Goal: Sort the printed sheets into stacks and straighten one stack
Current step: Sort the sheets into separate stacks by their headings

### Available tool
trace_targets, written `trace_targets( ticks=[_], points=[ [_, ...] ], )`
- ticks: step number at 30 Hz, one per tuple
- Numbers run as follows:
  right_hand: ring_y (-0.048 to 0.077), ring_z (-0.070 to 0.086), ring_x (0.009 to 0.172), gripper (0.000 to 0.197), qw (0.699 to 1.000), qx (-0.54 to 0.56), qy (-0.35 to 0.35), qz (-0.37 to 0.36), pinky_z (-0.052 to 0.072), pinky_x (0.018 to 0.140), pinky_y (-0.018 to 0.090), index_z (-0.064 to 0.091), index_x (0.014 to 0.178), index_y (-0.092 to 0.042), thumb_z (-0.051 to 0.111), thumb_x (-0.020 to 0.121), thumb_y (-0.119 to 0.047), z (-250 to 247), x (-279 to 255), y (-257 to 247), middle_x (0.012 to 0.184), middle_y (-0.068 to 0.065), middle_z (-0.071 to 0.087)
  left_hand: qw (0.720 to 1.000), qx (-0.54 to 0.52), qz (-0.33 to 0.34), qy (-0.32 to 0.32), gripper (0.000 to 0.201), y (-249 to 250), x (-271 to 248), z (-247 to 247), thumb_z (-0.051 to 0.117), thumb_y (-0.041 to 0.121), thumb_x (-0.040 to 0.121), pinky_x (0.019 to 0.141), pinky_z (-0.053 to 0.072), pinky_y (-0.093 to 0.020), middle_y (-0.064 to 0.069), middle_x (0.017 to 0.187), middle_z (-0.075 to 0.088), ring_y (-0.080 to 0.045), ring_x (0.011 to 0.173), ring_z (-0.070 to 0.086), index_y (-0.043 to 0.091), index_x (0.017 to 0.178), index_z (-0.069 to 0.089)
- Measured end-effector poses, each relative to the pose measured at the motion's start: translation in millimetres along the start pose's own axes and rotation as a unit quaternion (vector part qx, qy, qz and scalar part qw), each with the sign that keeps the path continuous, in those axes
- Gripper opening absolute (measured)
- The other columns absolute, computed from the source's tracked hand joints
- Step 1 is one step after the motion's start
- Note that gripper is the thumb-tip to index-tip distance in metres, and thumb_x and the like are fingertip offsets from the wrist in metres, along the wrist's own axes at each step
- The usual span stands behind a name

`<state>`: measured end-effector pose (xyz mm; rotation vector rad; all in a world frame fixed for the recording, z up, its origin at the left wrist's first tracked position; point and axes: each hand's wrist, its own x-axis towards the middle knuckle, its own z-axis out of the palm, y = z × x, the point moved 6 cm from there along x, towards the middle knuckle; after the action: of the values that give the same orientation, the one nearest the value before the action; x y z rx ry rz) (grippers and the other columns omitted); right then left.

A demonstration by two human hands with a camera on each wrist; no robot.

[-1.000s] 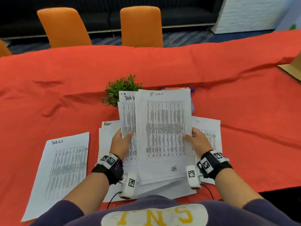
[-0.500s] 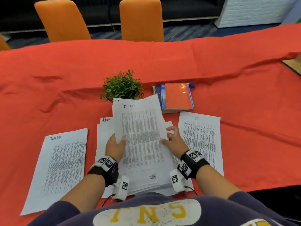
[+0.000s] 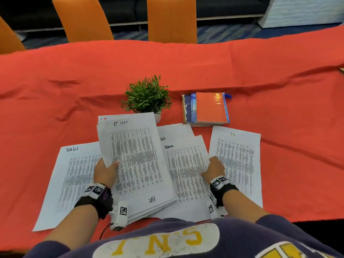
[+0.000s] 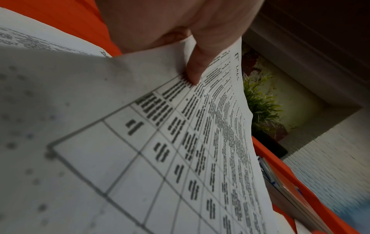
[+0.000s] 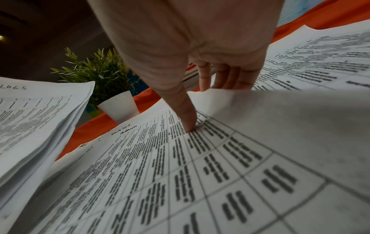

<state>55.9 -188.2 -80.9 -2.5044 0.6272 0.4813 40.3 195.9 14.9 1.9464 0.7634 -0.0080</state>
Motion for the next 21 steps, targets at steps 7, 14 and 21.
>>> trace_targets(
  ticks=[7,14,21],
  points=[
    [0.025,0.058,0.085,0.029,0.997,0.054,-0.017,-0.051,0.05,0.07,0.032,0.053,0.112,-0.007,0.05,0.086,0.006,-8,-2,-6,0.107,0.014,0.06,1.0,-0.009,-0.003,-0.008,0.041,1,-1,1,0.056,0.014,0.095,0.078,0.044,-0.032,-0.009,0.106,0.056,-0.023,0.094,0.051,0.004,0.134,0.048],
    [0.026,0.045,0.107,0.006,0.991,0.048,0.043,-0.116,0.044,0.079,0.031,0.055,0.086,-0.014,0.055,0.091,-0.01,-7,-11,-33,0.109,0.011,0.047,1.0,-0.02,-0.008,0.0,0.038,-2,0,-7,0.055,0.013,0.095,0.084,0.042,-0.035,-0.011,0.113,0.058,-0.024,0.096,0.051,0.006,0.132,0.05],
    [0.029,0.041,0.111,0.016,0.997,-0.017,0.025,-0.069,0.035,0.077,0.029,0.057,0.1,-0.009,0.048,0.088,-0.005,4,4,-27,0.117,0.014,0.048,1.0,-0.03,-0.002,-0.002,0.039,-11,1,-15,0.056,0.013,0.094,0.085,0.042,-0.033,-0.009,0.115,0.06,-0.024,0.099,0.053,0.009,0.133,0.051]
  ],
)
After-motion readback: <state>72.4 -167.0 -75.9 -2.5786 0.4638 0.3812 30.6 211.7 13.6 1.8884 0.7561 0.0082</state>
